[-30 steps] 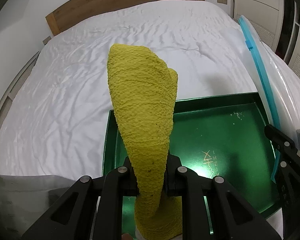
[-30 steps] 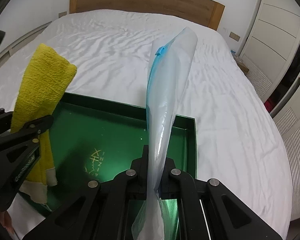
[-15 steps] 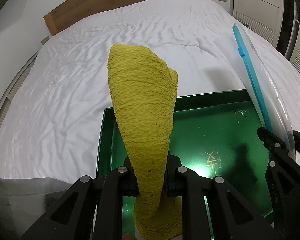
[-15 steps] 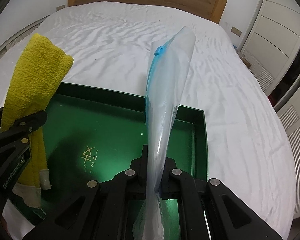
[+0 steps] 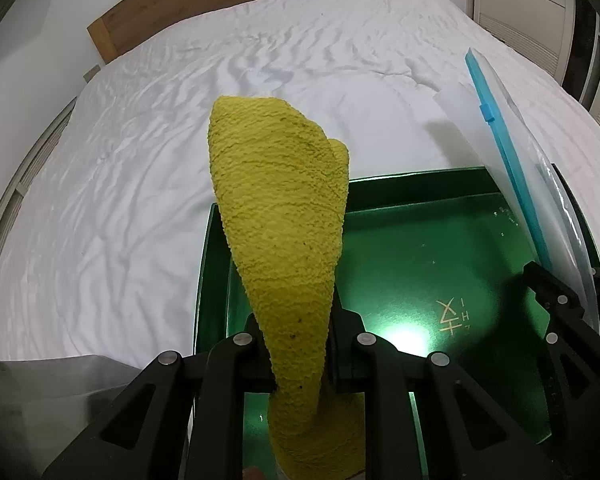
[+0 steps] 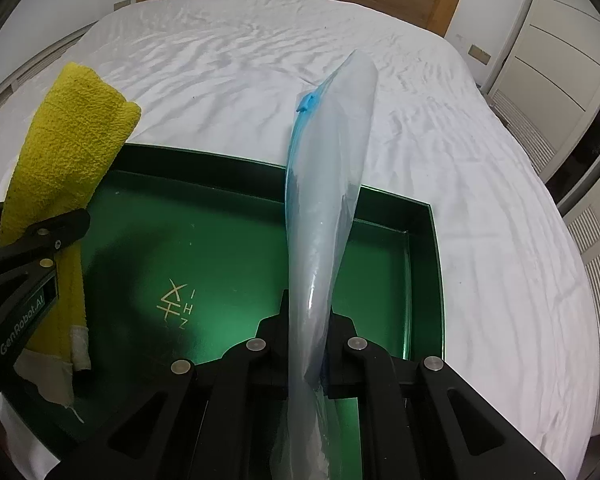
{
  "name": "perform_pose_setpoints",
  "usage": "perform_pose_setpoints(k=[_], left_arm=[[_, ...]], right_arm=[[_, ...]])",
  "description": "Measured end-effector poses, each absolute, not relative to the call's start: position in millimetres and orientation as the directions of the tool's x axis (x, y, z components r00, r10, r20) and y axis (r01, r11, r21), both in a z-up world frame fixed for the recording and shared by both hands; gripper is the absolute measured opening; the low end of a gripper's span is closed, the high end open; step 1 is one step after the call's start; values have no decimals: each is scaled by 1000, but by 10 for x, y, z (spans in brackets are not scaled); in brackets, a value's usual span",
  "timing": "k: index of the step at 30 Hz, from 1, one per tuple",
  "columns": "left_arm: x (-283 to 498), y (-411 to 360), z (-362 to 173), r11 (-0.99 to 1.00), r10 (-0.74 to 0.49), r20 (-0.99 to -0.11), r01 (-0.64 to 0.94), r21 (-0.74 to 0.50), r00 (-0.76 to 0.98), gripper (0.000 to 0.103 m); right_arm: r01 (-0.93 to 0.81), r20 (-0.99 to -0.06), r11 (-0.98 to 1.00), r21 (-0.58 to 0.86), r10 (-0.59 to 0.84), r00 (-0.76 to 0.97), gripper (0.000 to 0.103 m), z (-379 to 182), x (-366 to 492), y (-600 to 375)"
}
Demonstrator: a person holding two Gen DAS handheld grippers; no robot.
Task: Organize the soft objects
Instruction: 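Lower and release the towel and zip bag into the green tray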
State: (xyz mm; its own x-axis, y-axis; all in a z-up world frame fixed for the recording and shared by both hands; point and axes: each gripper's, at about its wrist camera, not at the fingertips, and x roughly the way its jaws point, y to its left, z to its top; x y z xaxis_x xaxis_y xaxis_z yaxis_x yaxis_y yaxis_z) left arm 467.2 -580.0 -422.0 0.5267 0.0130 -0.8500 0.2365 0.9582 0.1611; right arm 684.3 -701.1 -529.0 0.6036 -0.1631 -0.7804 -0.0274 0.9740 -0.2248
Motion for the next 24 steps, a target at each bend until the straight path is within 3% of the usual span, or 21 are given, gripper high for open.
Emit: perform_pose_setpoints(k=[6,8,10,13,16,18,24], left_arm=[[4704,-5777,-4258,962,15,-859,228,153,512,17],[4706,-5790,-4270,959,21,-858,233,162,513,21],[4696,-5794,-4275,956,21,-854,239,169,519,32],[4700,-5781,-4274,957,13,-856,242,161,516,36],[4685,-5778,-4251,955,19,-847,242,174,532,48],[4652,-5782,-4238,953,16,-843,246,175,537,49],[4668,-5756,-4200,957,19,-839,234,174,544,49]], right_arm=[[-40,-786,974,-222,-154,598,9,-5258,6758,-6978],[-44,-785,973,-226,-155,599,11,-5249,6733,-6970],[-35,-783,974,-223,-158,601,15,-5218,6712,-6984],[-25,-778,977,-211,-152,609,29,-5167,6674,-7007],[-3,-764,980,-201,-155,627,54,-5076,6624,-7048],[4,-756,982,-188,-147,638,67,-5029,6565,-7048],[11,-741,983,-182,-144,656,81,-4863,6419,-7048]])
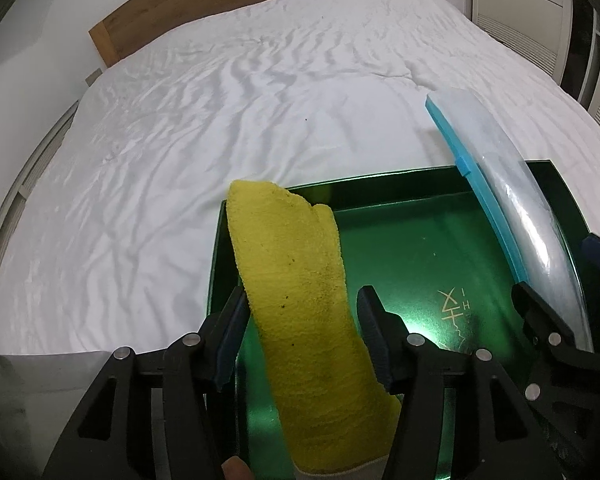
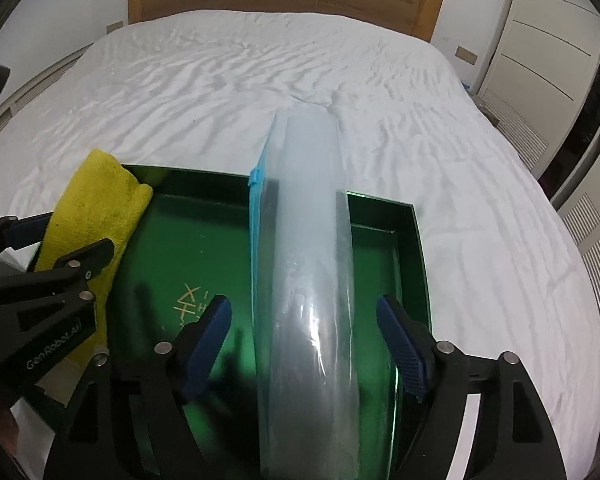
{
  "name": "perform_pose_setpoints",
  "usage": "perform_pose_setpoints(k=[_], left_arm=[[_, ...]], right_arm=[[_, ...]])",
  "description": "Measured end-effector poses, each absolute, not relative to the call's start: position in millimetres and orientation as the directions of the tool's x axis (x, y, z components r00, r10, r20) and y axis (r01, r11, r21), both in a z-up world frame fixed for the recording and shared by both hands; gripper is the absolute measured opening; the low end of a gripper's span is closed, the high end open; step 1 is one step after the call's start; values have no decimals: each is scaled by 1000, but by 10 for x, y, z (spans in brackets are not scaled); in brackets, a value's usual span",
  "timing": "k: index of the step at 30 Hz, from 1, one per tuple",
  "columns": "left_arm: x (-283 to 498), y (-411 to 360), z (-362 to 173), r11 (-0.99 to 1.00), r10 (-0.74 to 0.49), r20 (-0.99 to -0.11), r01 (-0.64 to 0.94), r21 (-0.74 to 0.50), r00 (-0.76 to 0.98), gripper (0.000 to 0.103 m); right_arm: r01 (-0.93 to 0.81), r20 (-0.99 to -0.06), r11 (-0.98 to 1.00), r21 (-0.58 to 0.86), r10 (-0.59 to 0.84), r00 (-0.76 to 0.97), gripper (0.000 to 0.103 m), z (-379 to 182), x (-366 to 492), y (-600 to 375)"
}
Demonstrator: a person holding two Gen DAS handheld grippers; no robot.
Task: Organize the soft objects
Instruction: 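Lower and release the towel and zip bag into the green tray, then move both tools back toward the grey cloth and black hair tie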
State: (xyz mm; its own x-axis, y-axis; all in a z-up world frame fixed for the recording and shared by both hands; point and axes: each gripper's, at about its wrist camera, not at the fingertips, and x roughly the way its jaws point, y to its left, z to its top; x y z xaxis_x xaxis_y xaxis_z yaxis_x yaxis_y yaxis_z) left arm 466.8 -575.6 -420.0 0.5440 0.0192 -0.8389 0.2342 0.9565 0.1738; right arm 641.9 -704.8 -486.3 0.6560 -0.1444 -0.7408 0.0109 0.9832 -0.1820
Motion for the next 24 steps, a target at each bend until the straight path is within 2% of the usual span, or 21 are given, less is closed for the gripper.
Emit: perform_pose_setpoints(k=[11,13,17,24], left_arm=[[4524,-5713,-4091,958,16,-828,228,173,560,49],[4479,-5711,-4067,959,10,-830,230,167,558,49],[4278,-5670,-3921,964,-35,-826,236,120,563,49],[3730,-5451,-3561,961,-145,-810,275,21,568,49]], right_arm=[[26,-730,981,-191,-160,665,82,-4626,6154,-6940],[40,-720,977,-209,-182,669,86,-4566,6100,-6894],[75,-703,972,-223,-213,678,92,-4420,5870,-6905],[131,-680,959,-252,-272,681,92,-4140,5305,-6791]])
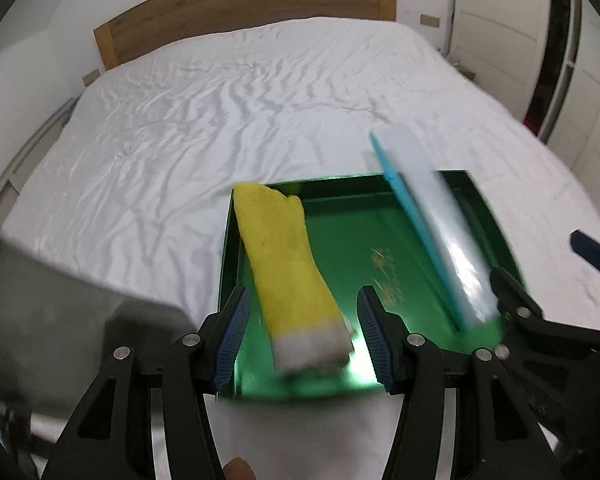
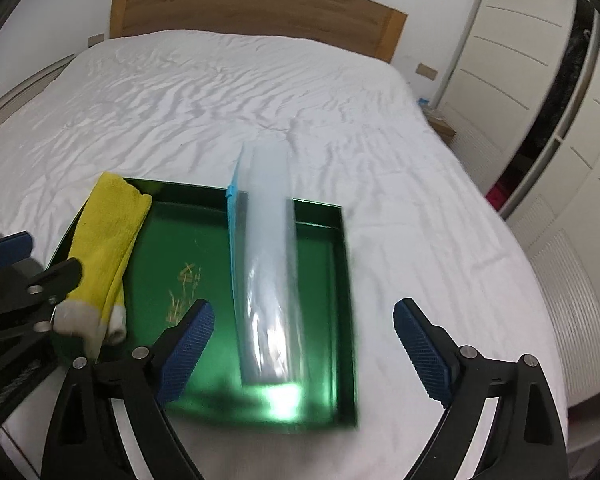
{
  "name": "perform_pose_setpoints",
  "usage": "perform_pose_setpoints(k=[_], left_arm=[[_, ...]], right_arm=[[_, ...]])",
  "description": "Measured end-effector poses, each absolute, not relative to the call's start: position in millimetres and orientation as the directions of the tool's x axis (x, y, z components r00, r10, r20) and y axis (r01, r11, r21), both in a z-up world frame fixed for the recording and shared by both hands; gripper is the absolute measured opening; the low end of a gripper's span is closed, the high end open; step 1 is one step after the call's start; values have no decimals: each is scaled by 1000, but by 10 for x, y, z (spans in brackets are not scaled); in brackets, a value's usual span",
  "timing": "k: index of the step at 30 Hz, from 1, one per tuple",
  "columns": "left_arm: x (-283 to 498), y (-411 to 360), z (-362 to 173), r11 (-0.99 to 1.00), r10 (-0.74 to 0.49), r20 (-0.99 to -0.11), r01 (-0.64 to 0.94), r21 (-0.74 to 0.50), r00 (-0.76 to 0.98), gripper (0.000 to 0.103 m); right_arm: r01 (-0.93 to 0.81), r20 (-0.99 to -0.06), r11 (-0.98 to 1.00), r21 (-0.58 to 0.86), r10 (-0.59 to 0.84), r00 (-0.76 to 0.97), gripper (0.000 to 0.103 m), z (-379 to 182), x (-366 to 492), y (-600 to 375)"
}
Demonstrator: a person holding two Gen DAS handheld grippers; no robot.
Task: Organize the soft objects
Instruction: 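Move both tools back toward the grey cloth and black hair tie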
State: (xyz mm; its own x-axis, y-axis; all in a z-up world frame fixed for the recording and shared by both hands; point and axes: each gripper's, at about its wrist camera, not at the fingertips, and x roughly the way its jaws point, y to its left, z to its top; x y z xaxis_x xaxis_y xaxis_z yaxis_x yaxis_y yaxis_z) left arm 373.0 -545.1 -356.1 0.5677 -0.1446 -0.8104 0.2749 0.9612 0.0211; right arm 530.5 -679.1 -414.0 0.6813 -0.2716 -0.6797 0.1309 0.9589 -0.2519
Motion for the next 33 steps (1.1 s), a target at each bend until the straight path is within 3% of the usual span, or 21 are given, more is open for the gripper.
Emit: perform_pose_setpoints(k=[9,16,26,33], left_arm=[[2884,-4570,-3144,945,-252,-818,314,-93,517,49],[2473,-3346,-2967,964,-162,-836,264,-21,525,50],[2386,-1203,-2965,994,76,-865,29,104,497,56],[2578,-507,-3201,999,43,-882,-5,46,468,56]], right_arm=[[122,-703,960,-251,-267,660,92,-3837,4036,-6117],[46,-727,985,-166,-154,669,92,-3523,3339,-5171],[-115,-770,993,20,89,632,92,-3581,3161,-3481],[-122,-803,990,72,130,582,92,-3920,3343,-2855]])
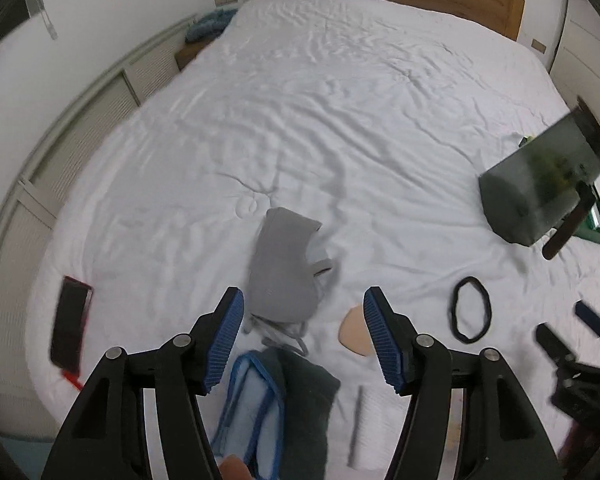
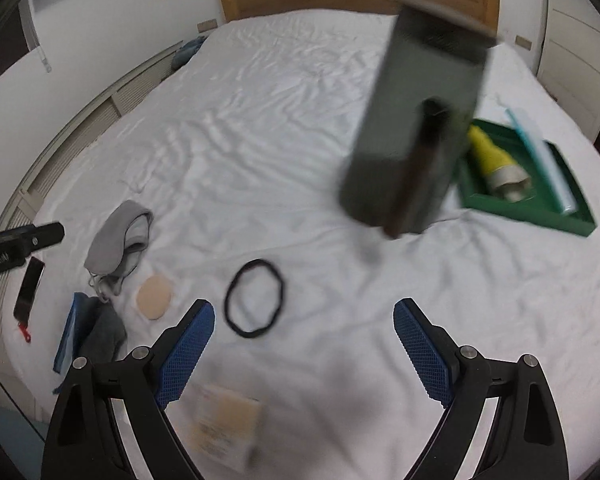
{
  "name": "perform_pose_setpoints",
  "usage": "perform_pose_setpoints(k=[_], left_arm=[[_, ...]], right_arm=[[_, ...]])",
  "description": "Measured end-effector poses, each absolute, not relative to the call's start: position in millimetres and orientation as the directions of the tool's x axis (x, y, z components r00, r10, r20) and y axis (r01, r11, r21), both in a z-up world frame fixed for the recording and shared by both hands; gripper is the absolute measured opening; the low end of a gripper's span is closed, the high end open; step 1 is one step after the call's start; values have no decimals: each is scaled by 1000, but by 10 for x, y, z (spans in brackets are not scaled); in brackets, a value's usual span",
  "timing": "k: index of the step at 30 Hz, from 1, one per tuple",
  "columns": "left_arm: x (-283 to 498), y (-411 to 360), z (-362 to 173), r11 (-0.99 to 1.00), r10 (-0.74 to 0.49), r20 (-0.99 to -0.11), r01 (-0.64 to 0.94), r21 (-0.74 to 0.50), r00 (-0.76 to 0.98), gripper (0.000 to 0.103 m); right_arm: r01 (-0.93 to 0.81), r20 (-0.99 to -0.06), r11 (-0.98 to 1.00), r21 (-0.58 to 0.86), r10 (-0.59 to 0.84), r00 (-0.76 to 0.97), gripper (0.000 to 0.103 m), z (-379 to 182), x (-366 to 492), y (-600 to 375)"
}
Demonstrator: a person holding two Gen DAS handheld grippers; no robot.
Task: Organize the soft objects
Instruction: 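Move both tools back toward the grey cloth and black hair tie, then grasp the grey cloth with the left tool while the right tool grasps the black hair tie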
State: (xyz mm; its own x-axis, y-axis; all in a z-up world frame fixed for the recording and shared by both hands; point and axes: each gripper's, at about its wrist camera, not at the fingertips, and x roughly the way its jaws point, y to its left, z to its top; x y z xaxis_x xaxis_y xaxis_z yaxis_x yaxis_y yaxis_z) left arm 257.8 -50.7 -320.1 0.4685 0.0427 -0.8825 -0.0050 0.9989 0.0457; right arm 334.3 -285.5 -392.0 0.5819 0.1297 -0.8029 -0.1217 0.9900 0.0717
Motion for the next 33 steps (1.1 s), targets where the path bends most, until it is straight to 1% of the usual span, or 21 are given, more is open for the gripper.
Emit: perform_pose_setpoints(k=[2,7,12,16,23,33], left_arm=[[2651,-395,-3340,1000,2,-894,8,6,449,56],[2798,-241,-3542,1000,-6,-905,3,-5,426,56],[2904,-207,-3715,999,-19,-914,45,-1,406,56],[2995,-251,-3825,997,-33,-916,74,-3,399,56],[3239,-315,-4083,996,-2,-922,87,34,386,56],[3337,-303,-4196,996,5,-929,86,39,370,56]], right_arm=[[-126,-810,990,70,130,571,92,-4030,3442,-2714],[-140,-821,987,77,142,552,92,-4161,3582,-2455],[-199,-817,977,76,176,549,91,-4242,3660,-2201],[-163,-825,984,66,146,546,91,-4374,3813,-2208],[-109,-853,994,27,80,516,91,-4704,4040,-2240],[-103,-861,994,30,78,503,91,-4744,4065,-2267]])
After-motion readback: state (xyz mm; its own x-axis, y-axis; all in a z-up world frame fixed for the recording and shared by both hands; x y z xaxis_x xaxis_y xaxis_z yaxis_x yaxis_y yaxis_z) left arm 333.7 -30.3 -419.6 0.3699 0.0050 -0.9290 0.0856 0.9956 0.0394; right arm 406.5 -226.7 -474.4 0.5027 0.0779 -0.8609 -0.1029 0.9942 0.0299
